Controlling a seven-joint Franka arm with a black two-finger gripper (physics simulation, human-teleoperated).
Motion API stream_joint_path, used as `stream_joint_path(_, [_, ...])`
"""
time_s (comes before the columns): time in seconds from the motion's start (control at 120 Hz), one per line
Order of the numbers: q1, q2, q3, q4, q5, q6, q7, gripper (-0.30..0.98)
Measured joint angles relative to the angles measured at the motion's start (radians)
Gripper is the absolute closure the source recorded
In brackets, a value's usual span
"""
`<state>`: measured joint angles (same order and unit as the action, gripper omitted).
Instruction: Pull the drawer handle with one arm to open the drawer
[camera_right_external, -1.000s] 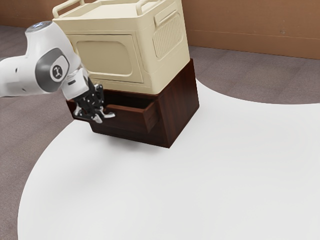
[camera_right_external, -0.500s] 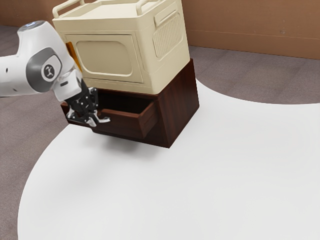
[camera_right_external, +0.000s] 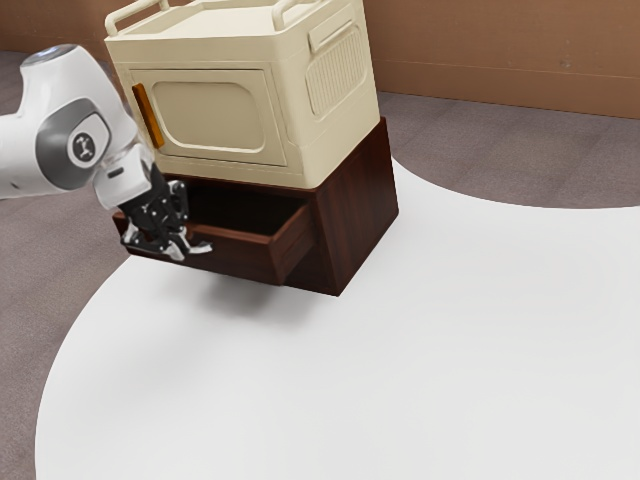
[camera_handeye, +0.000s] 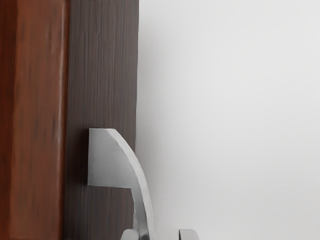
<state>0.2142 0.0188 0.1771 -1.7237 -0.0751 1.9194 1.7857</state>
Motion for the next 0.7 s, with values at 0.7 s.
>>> stream_joint_path(0.7, [0.000,-0.114,0.006,-0.127,0.001,0.000,0.015,0.67])
